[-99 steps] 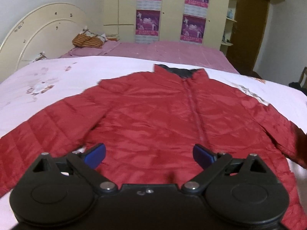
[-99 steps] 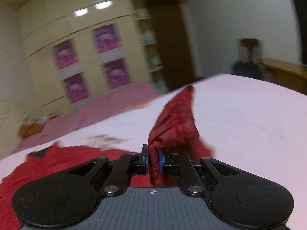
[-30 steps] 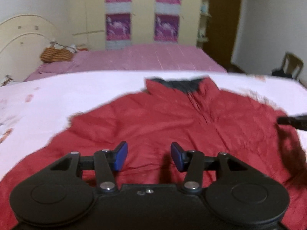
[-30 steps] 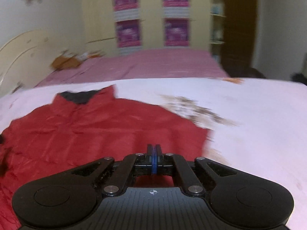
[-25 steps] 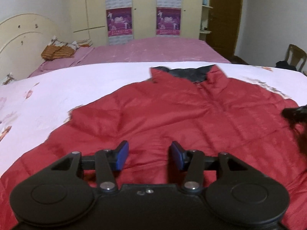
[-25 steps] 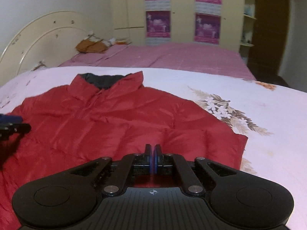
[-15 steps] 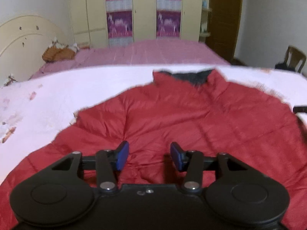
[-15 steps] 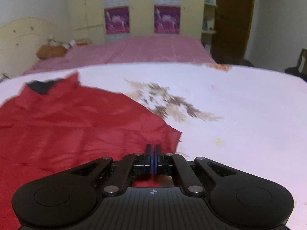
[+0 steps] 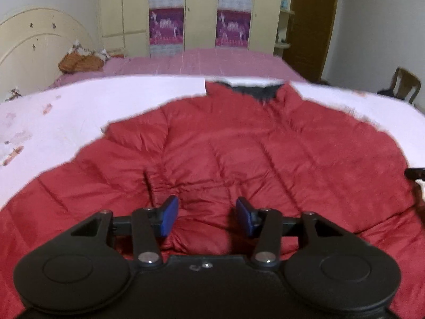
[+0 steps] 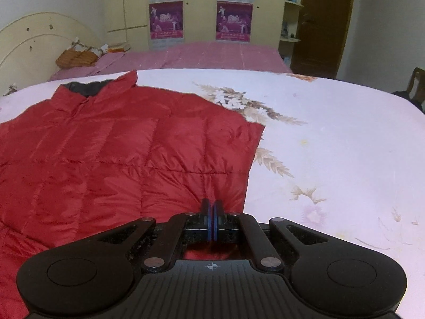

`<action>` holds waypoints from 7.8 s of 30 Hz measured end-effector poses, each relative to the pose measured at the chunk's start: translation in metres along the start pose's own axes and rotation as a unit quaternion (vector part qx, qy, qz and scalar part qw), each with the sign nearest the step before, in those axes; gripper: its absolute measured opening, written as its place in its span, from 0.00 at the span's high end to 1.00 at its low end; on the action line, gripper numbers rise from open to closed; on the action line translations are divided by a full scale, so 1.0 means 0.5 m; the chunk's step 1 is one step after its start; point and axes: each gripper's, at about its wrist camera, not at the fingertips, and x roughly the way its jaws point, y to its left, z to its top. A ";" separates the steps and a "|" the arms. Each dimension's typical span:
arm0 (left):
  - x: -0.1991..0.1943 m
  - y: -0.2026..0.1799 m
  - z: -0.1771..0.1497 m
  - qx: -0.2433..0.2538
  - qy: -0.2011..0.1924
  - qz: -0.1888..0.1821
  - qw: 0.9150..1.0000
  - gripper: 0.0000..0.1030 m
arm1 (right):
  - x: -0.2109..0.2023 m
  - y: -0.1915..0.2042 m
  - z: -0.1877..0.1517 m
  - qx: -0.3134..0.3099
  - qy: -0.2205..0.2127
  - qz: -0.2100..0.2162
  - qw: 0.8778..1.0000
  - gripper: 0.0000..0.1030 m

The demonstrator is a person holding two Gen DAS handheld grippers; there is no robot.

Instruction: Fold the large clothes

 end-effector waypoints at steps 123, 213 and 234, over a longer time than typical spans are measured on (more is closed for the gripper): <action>0.046 -0.282 0.014 0.039 -0.026 -0.153 0.987 0.91 | -0.132 -0.159 -0.062 0.143 -0.030 -0.061 0.987 0.27; -0.034 0.167 -0.110 0.018 -0.022 -0.048 0.998 0.42 | -0.015 0.185 -0.051 0.041 -0.015 -0.016 0.999 0.65; -0.329 0.176 -0.332 -0.069 0.012 0.008 0.998 0.27 | -0.338 -0.047 -0.226 0.136 -0.052 -0.012 0.989 0.33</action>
